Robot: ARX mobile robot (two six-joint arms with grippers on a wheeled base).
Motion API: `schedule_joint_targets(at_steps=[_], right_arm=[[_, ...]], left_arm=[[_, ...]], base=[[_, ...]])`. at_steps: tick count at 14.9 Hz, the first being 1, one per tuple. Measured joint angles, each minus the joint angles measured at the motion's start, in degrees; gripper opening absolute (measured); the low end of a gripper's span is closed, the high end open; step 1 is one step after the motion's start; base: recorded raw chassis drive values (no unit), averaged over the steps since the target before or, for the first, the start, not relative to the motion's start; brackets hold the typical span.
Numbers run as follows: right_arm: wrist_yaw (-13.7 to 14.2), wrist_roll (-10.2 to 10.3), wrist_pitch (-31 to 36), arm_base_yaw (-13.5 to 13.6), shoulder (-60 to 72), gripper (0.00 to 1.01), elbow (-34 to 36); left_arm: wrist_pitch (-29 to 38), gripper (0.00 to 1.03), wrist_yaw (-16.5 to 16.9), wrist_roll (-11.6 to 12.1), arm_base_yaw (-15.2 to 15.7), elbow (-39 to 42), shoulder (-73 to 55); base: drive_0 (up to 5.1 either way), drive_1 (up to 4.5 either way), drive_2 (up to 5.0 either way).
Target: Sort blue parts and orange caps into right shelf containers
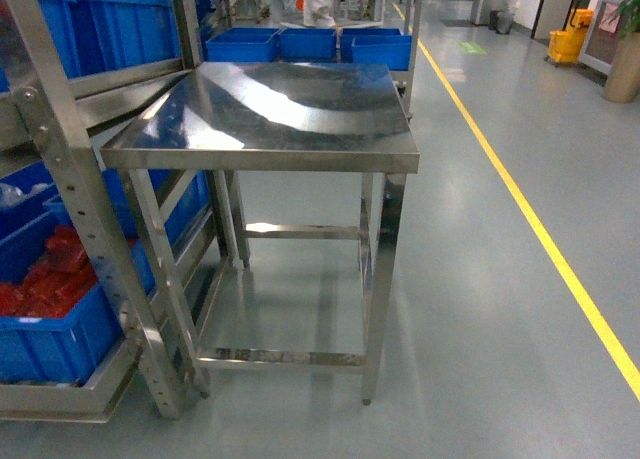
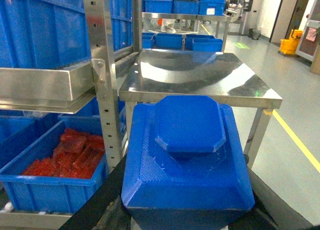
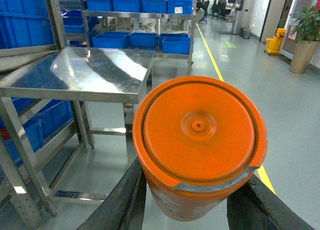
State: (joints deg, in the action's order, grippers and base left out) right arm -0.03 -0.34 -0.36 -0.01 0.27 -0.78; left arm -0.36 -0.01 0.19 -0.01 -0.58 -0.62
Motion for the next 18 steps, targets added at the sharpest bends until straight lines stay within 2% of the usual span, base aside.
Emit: schedule_joint_targets(at_steps=[1,18], right_arm=[[0.0,0.0,0.0,0.0,0.0,0.4,0.0],[0.1,0.0,-0.1,0.0,0.0,0.4,0.0]], left_arm=[[-0.1,0.43,0.0,0.0,0.0,0.0,0.0],[-0.1,0.43,0.0,0.0,0.0,0.0,0.0]], base=[[-0.1,4.17,-4.3],[-4.8,2.57,2.6]])
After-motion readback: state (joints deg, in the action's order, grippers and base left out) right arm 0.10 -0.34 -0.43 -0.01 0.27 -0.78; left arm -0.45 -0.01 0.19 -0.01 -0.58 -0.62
